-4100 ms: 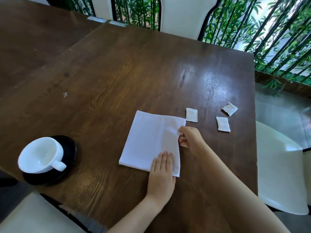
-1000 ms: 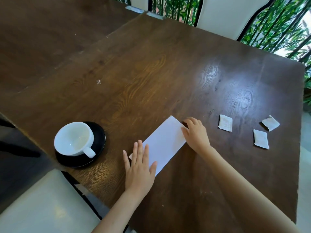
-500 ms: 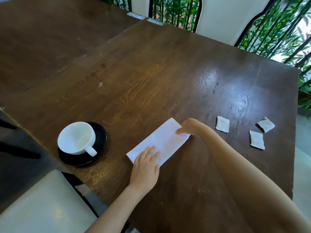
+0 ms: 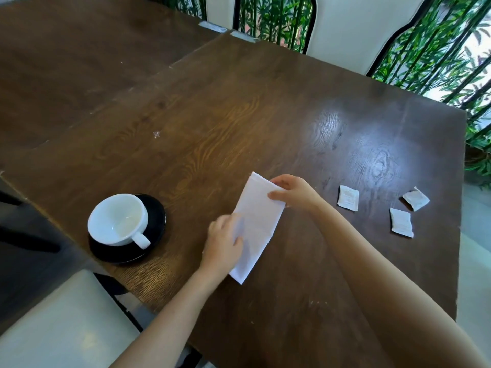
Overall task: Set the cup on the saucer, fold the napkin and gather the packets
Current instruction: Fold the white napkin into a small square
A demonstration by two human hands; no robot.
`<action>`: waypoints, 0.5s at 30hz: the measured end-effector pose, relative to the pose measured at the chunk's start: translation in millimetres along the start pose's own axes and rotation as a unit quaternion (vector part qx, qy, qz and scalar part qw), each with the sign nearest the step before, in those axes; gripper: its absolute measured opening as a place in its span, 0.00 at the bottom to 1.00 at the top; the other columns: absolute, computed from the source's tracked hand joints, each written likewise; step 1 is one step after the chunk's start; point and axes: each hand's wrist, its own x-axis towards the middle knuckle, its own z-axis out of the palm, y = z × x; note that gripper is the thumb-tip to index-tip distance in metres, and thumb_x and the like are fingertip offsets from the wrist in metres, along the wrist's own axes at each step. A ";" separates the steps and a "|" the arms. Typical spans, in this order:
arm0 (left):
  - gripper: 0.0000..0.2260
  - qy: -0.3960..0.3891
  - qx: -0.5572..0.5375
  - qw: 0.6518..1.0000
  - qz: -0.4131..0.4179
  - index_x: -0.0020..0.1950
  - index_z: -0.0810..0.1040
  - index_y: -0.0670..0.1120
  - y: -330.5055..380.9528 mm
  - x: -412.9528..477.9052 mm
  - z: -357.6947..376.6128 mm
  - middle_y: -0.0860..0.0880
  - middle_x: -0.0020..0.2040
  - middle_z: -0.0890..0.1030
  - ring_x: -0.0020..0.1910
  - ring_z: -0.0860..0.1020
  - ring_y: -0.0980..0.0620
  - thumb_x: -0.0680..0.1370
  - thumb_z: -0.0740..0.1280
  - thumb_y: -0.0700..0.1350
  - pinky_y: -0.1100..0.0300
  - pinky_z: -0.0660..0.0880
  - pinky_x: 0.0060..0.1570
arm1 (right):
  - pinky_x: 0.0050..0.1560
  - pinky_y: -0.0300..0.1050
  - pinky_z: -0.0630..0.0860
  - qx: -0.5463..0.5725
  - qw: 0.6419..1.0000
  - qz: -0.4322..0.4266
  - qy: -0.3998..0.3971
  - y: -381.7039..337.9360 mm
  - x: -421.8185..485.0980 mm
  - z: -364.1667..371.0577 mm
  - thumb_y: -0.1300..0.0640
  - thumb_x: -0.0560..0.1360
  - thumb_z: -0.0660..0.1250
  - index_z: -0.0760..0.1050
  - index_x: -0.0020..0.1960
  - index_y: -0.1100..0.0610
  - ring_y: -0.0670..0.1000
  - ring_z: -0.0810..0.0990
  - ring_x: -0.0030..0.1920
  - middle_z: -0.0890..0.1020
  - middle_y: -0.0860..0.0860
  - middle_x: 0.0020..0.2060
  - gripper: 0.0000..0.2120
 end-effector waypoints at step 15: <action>0.08 -0.208 -0.281 0.934 -0.069 0.52 0.79 0.52 35.7 41.3 -66.6 0.53 0.51 0.82 0.49 0.82 0.52 0.74 0.70 0.50 0.62 0.78 0.41 | 0.38 0.43 0.80 0.347 0.935 0.065 0.035 -17.8 -11.1 -35.4 0.63 0.73 0.67 0.81 0.53 0.61 0.50 0.82 0.41 0.85 0.54 0.41 0.10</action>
